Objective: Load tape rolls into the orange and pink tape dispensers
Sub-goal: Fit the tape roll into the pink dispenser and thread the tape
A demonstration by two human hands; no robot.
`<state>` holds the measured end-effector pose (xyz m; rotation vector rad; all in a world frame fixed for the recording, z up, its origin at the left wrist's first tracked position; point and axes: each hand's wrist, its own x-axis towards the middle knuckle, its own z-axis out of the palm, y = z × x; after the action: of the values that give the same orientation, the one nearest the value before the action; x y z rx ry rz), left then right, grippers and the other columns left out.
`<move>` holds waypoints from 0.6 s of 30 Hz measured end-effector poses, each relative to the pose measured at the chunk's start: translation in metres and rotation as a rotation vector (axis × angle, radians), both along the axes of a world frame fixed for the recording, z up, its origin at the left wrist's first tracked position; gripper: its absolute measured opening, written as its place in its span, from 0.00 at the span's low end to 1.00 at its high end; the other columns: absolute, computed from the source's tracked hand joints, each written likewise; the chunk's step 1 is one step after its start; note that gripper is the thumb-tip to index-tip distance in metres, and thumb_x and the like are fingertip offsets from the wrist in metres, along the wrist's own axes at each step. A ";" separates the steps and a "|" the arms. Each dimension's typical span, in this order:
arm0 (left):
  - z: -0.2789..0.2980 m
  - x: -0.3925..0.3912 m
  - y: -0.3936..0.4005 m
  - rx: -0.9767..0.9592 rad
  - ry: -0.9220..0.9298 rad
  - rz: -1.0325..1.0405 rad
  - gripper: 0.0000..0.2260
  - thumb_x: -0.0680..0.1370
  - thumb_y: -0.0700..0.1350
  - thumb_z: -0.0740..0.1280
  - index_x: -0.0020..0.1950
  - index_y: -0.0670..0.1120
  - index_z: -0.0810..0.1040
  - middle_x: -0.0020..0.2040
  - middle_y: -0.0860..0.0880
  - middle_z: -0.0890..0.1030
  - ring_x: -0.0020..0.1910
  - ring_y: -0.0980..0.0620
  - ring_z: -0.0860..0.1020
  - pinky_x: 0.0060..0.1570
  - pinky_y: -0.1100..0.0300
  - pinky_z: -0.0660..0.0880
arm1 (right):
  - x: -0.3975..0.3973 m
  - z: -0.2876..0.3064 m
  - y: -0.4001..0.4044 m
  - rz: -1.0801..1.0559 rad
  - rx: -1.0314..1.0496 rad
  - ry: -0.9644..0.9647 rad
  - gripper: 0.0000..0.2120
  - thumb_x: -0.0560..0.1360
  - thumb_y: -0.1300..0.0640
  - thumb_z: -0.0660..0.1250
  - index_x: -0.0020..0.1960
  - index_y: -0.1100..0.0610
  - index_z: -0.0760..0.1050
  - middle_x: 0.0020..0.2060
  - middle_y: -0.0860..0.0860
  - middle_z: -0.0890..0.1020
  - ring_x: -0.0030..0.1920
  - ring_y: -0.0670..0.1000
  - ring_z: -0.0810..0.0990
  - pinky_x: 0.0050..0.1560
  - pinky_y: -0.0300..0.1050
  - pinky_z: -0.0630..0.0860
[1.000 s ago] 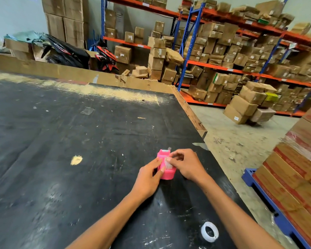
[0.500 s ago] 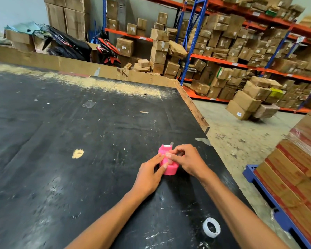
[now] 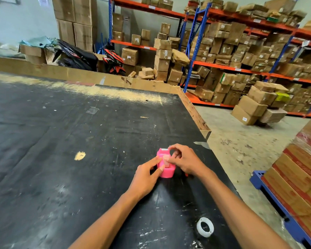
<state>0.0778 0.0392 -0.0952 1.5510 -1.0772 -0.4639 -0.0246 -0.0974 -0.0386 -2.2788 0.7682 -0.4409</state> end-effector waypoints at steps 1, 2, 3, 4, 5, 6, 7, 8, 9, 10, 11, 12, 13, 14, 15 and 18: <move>0.002 -0.001 0.001 0.005 0.008 0.000 0.15 0.77 0.42 0.67 0.63 0.51 0.78 0.54 0.71 0.76 0.54 0.71 0.76 0.56 0.76 0.69 | 0.002 0.002 -0.003 0.035 -0.008 0.049 0.15 0.70 0.58 0.73 0.56 0.56 0.78 0.34 0.46 0.75 0.34 0.42 0.71 0.39 0.38 0.69; 0.003 -0.001 0.002 0.012 0.014 -0.005 0.15 0.77 0.42 0.67 0.63 0.52 0.77 0.53 0.72 0.75 0.52 0.76 0.75 0.54 0.80 0.68 | 0.003 0.003 -0.005 0.071 -0.023 0.093 0.16 0.70 0.58 0.73 0.58 0.56 0.78 0.33 0.44 0.74 0.34 0.41 0.70 0.38 0.37 0.68; 0.004 -0.002 0.002 0.023 0.011 -0.008 0.15 0.77 0.42 0.66 0.61 0.57 0.77 0.51 0.74 0.75 0.51 0.79 0.74 0.52 0.81 0.67 | 0.003 0.004 -0.007 0.103 -0.045 0.118 0.16 0.71 0.57 0.73 0.58 0.56 0.79 0.32 0.41 0.73 0.33 0.40 0.70 0.37 0.36 0.67; 0.005 -0.002 0.002 0.038 0.005 -0.010 0.15 0.78 0.41 0.66 0.58 0.61 0.76 0.49 0.77 0.76 0.50 0.80 0.73 0.52 0.82 0.67 | 0.004 0.004 -0.010 0.121 -0.070 0.123 0.15 0.70 0.56 0.73 0.56 0.57 0.80 0.32 0.41 0.72 0.33 0.40 0.70 0.36 0.34 0.66; 0.005 -0.002 0.001 0.050 -0.002 -0.010 0.16 0.78 0.42 0.66 0.56 0.64 0.76 0.48 0.77 0.77 0.51 0.79 0.74 0.53 0.81 0.68 | 0.006 0.004 -0.013 0.132 -0.092 0.108 0.13 0.70 0.56 0.74 0.53 0.58 0.82 0.32 0.41 0.73 0.33 0.40 0.71 0.36 0.34 0.66; 0.004 -0.001 0.001 0.057 -0.005 -0.008 0.16 0.78 0.42 0.66 0.57 0.63 0.76 0.50 0.75 0.79 0.53 0.77 0.75 0.55 0.79 0.69 | 0.008 0.004 -0.015 0.134 -0.102 0.078 0.10 0.69 0.57 0.74 0.49 0.59 0.82 0.31 0.42 0.75 0.33 0.40 0.72 0.36 0.34 0.67; 0.001 0.000 -0.001 0.060 0.001 -0.006 0.15 0.77 0.43 0.66 0.60 0.59 0.77 0.55 0.69 0.80 0.56 0.73 0.75 0.58 0.75 0.70 | 0.010 0.004 -0.017 0.135 -0.099 0.045 0.08 0.69 0.57 0.75 0.45 0.59 0.83 0.31 0.43 0.77 0.33 0.40 0.73 0.37 0.36 0.69; -0.001 0.001 -0.002 0.064 0.010 0.002 0.15 0.77 0.44 0.67 0.63 0.54 0.77 0.61 0.61 0.80 0.59 0.68 0.76 0.62 0.70 0.71 | 0.011 0.005 -0.020 0.142 -0.090 0.021 0.06 0.68 0.58 0.75 0.43 0.60 0.83 0.32 0.46 0.79 0.33 0.42 0.74 0.38 0.38 0.71; -0.002 0.002 -0.003 0.067 0.014 0.009 0.17 0.77 0.45 0.67 0.66 0.50 0.76 0.64 0.55 0.79 0.62 0.64 0.76 0.65 0.64 0.72 | 0.013 0.006 -0.023 0.148 -0.079 0.014 0.04 0.68 0.59 0.75 0.41 0.60 0.83 0.33 0.48 0.80 0.34 0.43 0.76 0.39 0.41 0.73; -0.003 0.002 -0.003 0.074 0.014 0.015 0.18 0.77 0.46 0.67 0.67 0.48 0.75 0.66 0.52 0.78 0.63 0.62 0.76 0.67 0.60 0.72 | 0.015 0.007 -0.026 0.160 -0.067 0.012 0.03 0.69 0.60 0.75 0.40 0.59 0.82 0.34 0.50 0.81 0.35 0.45 0.77 0.40 0.43 0.74; -0.003 0.002 -0.002 0.076 0.013 0.015 0.19 0.77 0.46 0.67 0.67 0.48 0.74 0.66 0.52 0.78 0.64 0.61 0.75 0.68 0.57 0.71 | 0.018 0.008 -0.029 0.169 -0.058 -0.001 0.03 0.69 0.60 0.75 0.40 0.59 0.82 0.34 0.51 0.82 0.35 0.45 0.77 0.40 0.43 0.74; -0.002 0.002 -0.002 0.079 0.012 0.020 0.19 0.76 0.47 0.67 0.67 0.48 0.74 0.67 0.52 0.78 0.64 0.61 0.75 0.68 0.57 0.71 | 0.021 0.010 -0.032 0.182 -0.057 -0.018 0.03 0.69 0.60 0.74 0.39 0.59 0.82 0.33 0.51 0.82 0.35 0.45 0.77 0.38 0.42 0.73; -0.002 0.001 -0.003 0.086 0.012 0.027 0.19 0.76 0.47 0.67 0.67 0.48 0.74 0.67 0.52 0.78 0.64 0.61 0.75 0.68 0.57 0.71 | 0.024 0.012 -0.036 0.198 -0.056 -0.032 0.03 0.69 0.60 0.74 0.39 0.59 0.82 0.32 0.51 0.81 0.34 0.45 0.76 0.37 0.41 0.73; -0.002 0.000 -0.003 0.088 0.015 0.031 0.19 0.76 0.48 0.67 0.67 0.49 0.75 0.66 0.53 0.78 0.64 0.62 0.75 0.68 0.57 0.71 | 0.028 0.014 -0.040 0.209 -0.062 -0.038 0.03 0.69 0.60 0.74 0.39 0.60 0.82 0.32 0.52 0.81 0.33 0.45 0.76 0.36 0.40 0.72; -0.003 0.000 -0.004 0.084 0.019 0.035 0.19 0.76 0.47 0.67 0.67 0.48 0.75 0.66 0.53 0.78 0.64 0.62 0.75 0.68 0.57 0.71 | 0.032 0.015 -0.044 0.217 -0.063 -0.033 0.04 0.69 0.60 0.74 0.39 0.61 0.82 0.32 0.52 0.81 0.33 0.46 0.75 0.36 0.40 0.72; -0.003 -0.001 -0.004 0.077 0.014 0.036 0.18 0.77 0.46 0.66 0.67 0.47 0.75 0.64 0.52 0.79 0.62 0.61 0.77 0.67 0.57 0.72 | 0.043 0.017 -0.057 0.234 -0.059 0.009 0.05 0.70 0.59 0.73 0.41 0.62 0.82 0.33 0.54 0.82 0.34 0.47 0.77 0.37 0.43 0.74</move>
<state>0.0773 0.0353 -0.0984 1.6298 -1.0293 -0.4962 0.0185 -0.1539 -0.0211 -2.3907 0.4903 -0.3485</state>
